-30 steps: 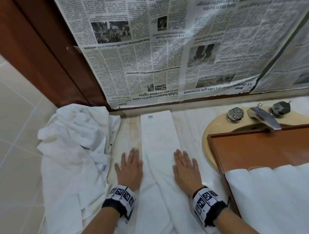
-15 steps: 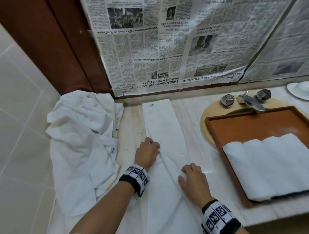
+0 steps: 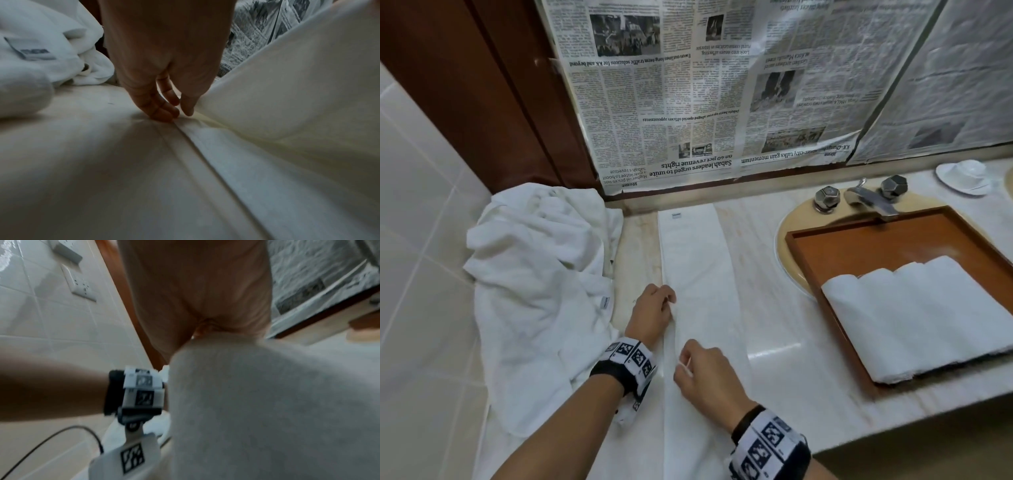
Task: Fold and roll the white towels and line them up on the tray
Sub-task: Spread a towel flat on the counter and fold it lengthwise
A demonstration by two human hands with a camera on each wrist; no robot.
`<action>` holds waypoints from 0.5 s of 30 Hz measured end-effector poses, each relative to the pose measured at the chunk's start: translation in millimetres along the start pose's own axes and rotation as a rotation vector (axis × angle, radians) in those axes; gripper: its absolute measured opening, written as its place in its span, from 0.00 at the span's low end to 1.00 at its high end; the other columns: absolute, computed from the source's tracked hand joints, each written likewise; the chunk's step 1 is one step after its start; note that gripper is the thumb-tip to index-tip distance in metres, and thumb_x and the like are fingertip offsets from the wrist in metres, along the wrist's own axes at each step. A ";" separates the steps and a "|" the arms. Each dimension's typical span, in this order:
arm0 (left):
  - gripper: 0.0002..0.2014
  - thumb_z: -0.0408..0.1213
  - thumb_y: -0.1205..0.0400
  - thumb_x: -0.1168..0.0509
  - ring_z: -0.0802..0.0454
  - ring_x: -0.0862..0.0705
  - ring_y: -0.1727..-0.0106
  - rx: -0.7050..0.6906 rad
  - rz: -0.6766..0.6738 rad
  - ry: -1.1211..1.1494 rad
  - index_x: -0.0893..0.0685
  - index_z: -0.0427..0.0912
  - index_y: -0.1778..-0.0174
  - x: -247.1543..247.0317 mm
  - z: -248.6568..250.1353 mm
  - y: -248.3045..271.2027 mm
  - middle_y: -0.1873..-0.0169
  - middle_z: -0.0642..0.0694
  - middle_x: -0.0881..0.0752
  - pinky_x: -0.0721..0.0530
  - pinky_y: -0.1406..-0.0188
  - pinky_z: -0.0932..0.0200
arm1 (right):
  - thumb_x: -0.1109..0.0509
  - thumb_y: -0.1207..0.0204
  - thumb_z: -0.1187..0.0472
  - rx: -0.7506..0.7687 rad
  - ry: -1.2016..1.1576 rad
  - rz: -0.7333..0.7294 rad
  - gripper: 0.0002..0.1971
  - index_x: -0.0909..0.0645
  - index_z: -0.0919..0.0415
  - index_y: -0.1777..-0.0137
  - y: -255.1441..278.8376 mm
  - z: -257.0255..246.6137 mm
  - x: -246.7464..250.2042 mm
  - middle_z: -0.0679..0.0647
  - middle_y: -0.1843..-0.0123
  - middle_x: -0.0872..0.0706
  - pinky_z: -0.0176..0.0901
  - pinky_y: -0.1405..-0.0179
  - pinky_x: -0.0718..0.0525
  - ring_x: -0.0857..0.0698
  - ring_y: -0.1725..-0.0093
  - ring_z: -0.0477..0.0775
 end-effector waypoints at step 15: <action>0.06 0.33 0.19 0.31 0.55 0.19 0.62 0.276 0.107 0.141 0.17 0.40 0.48 6.3 -13.5 8.0 0.60 0.50 0.15 0.24 0.60 0.66 | 0.42 0.15 0.55 0.068 0.107 -0.239 0.15 0.28 0.60 0.33 8.6 10.3 -57.2 0.63 0.44 0.16 0.53 0.54 0.24 0.18 0.45 0.66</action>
Point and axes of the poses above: each hand's wrist, its own y-axis away from the middle knuckle, its own x-axis out of the back of the hand, z = x × y, the point moved 8 cm from there along -y, towards the middle knuckle
